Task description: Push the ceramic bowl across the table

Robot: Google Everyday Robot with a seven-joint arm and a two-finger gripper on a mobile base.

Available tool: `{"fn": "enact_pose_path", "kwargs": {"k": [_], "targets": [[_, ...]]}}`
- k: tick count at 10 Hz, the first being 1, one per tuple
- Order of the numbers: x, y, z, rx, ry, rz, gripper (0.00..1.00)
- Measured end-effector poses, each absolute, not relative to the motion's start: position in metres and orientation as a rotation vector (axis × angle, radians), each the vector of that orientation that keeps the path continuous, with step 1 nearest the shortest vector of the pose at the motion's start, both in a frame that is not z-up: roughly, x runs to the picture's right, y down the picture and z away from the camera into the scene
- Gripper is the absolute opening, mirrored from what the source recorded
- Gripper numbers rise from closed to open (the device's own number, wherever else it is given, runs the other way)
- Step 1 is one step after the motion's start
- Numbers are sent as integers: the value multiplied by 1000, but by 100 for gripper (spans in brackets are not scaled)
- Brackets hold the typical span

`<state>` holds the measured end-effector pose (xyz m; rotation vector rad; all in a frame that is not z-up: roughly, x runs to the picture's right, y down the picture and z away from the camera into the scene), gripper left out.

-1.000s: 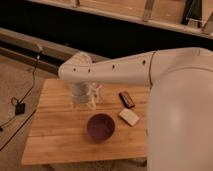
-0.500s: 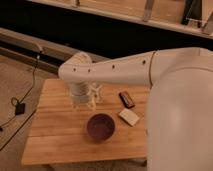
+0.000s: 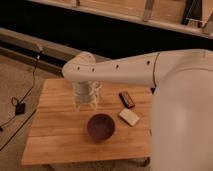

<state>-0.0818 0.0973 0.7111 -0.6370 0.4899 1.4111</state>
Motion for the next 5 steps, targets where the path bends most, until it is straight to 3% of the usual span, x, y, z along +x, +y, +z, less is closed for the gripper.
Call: {"fn": "enact_pose_path", "kwargs": {"k": [5], "targets": [[0,76,736,-647,435,1488,65]]}}
